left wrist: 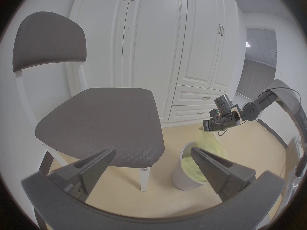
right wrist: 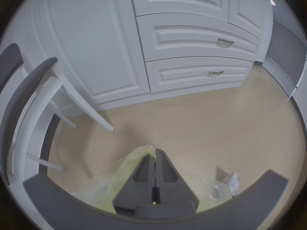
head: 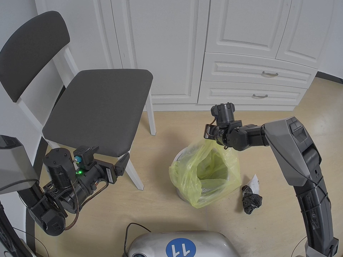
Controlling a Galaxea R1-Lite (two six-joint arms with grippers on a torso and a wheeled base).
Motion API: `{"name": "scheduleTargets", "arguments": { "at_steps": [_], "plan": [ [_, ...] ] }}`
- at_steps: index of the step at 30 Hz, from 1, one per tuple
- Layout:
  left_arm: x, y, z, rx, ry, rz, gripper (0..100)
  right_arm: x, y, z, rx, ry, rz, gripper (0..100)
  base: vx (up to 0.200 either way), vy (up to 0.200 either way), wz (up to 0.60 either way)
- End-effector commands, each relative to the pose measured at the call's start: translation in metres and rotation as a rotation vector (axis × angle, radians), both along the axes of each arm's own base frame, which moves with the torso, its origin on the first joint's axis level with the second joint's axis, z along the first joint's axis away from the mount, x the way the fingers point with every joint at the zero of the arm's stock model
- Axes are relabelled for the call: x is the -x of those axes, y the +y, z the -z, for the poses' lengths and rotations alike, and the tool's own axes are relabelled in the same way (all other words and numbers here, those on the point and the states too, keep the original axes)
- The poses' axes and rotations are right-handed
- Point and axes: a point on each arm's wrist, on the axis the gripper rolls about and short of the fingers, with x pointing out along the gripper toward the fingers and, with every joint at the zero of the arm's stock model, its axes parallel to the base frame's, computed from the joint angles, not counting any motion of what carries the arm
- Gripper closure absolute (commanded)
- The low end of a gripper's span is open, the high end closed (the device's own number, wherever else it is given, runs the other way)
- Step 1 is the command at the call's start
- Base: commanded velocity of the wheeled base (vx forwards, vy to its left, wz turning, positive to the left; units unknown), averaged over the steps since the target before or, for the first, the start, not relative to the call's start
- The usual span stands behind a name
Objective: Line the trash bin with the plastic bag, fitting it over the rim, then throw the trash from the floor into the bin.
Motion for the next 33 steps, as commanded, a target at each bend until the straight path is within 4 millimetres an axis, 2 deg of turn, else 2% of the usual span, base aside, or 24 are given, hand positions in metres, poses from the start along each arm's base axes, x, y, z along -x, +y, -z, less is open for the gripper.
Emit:
{"name": "scheduleTargets", "arguments": {
  "at_steps": [1,4,7,8,9,11,14,15,16,18,20,23,24,28,30,31,33],
  "plan": [
    [0.0,0.0,0.001,-0.001,0.004,0.001,0,-0.006,0.003,0.007,-0.022,-0.026,0.027,100,0.0,0.0,0.0],
    [0.0,-0.001,0.003,-0.004,0.009,0.001,0,-0.006,0.003,0.008,-0.043,-0.024,0.041,100,0.0,0.0,0.0],
    [0.0,-0.002,0.005,-0.007,0.018,0.006,0,-0.004,0.003,-0.001,-0.061,-0.033,0.046,100,0.0,0.0,0.0],
    [0.001,-0.003,0.006,-0.009,0.02,0.009,0,-0.003,0.004,-0.005,-0.067,-0.039,0.044,0,0.0,0.0,0.0],
    [0.001,-0.003,0.007,-0.011,0.024,0.01,0,-0.003,0.004,-0.005,-0.067,-0.039,0.044,0,0.0,0.0,0.0],
    [0.001,-0.006,0.008,-0.012,0.027,0.019,0,0.005,0.003,-0.021,-0.068,-0.039,0.024,0,0.0,0.0,0.0],
    [0.004,-0.014,0.008,-0.012,0.027,0.05,0,0.017,0.0,-0.027,-0.053,-0.008,-0.01,0,0.0,0.0,0.0],
    [0.004,-0.018,0.006,-0.015,0.015,0.069,0,0.028,-0.003,-0.035,-0.051,0.014,-0.054,0,0.0,0.0,0.0],
    [0.005,-0.022,0.004,-0.013,0.004,0.093,0,0.028,-0.003,-0.035,-0.051,0.014,-0.054,0,0.0,0.0,0.0],
    [0.008,-0.029,0.001,-0.046,-0.02,0.149,0,0.045,-0.008,-0.043,-0.041,0.042,-0.097,0,0.0,0.0,0.0],
    [0.012,-0.034,0.0,-0.094,-0.046,0.197,0,0.051,-0.011,-0.046,-0.029,0.052,-0.103,0,0.0,0.0,0.0],
    [0.021,-0.052,-0.005,-0.124,-0.086,0.281,0,0.06,-0.015,-0.045,-0.019,0.074,-0.103,0,0.0,0.0,0.0],
    [0.025,-0.067,-0.008,-0.13,-0.09,0.333,0,0.063,-0.016,-0.042,-0.019,0.078,-0.098,0,0.0,0.0,0.0],
    [0.03,-0.102,-0.013,-0.168,-0.036,0.418,0,0.071,-0.02,-0.034,-0.05,0.036,-0.096,0,0.0,0.0,0.0],
    [0.03,-0.102,-0.013,-0.168,-0.036,0.418,0,0.071,-0.02,-0.034,-0.05,0.036,-0.096,0,0.0,0.0,0.0],
    [0.026,-0.126,-0.017,-0.203,0.02,0.445,0,0.075,-0.021,-0.025,-0.079,-0.011,-0.094,0,0.0,0.0,0.0],
    [0.024,-0.143,-0.019,-0.223,0.05,0.456,0,0.076,-0.021,-0.017,-0.098,-0.04,-0.095,0,0.0,0.0,0.0]
  ]
}}
